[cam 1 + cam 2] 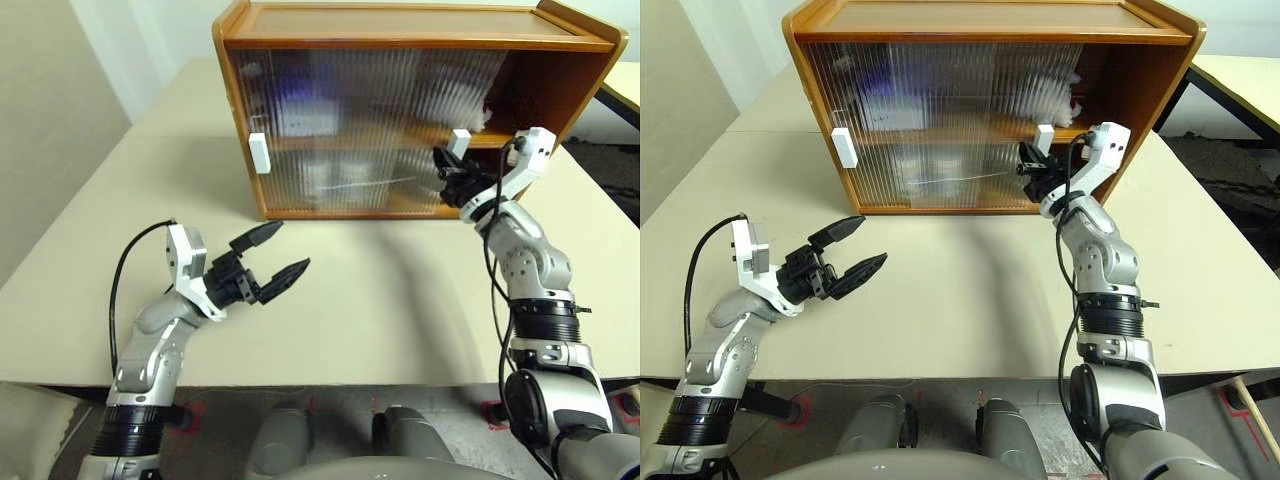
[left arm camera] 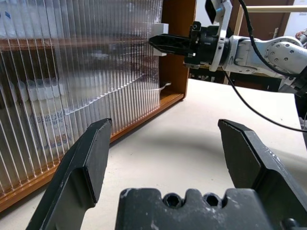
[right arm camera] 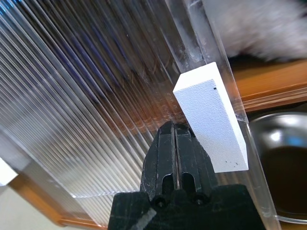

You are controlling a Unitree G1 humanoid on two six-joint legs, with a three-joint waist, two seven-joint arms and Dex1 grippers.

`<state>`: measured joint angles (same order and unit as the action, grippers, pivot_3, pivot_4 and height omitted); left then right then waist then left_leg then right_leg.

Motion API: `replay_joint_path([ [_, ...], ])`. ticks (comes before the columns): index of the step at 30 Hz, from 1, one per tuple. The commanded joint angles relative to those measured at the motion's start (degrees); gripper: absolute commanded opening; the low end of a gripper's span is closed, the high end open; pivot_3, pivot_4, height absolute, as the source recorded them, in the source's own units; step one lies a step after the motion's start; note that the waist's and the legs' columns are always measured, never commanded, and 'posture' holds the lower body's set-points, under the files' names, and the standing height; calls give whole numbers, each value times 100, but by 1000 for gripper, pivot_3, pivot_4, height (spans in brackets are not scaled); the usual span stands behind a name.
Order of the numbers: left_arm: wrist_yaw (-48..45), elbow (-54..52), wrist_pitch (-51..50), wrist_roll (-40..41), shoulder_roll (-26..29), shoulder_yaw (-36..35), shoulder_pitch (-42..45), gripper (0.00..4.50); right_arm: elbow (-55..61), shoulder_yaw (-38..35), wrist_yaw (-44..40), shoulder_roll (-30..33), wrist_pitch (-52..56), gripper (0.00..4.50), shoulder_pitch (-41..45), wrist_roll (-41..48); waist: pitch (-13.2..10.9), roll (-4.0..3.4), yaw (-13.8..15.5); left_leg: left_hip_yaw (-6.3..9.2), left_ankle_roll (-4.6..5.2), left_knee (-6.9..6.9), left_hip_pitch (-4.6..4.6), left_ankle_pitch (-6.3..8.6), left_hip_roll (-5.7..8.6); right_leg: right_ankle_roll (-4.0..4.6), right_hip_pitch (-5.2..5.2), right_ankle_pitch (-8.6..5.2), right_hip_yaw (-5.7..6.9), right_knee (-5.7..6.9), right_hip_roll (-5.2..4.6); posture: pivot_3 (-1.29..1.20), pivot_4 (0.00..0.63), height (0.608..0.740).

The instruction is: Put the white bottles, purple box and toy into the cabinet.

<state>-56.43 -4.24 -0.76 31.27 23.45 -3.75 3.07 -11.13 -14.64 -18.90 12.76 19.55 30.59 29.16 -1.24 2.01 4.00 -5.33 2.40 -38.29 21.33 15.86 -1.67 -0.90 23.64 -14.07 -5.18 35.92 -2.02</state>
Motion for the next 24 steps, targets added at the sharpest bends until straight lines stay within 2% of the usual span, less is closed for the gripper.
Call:
replay_joint_path([
  [1, -41, 76, 42, -86, 0, 39, 34, 4500, -143, -350, 205, 183, -235, 9, -55, -93, 0, 0, -3, 0, 8, 0, 0, -5, 0, 0, 0, 0, -1, 0, 0, 175, 0, 740],
  [24, -28, 39, -40, -61, 23, 49, 31, 4500, -652, -855, 486, 633, -987, 9, -236, -388, 0, 0, -48, -4, 19, 5, 0, -11, -1, -2, -1, 1, -9, -4, 1, 169, 0, 740],
])
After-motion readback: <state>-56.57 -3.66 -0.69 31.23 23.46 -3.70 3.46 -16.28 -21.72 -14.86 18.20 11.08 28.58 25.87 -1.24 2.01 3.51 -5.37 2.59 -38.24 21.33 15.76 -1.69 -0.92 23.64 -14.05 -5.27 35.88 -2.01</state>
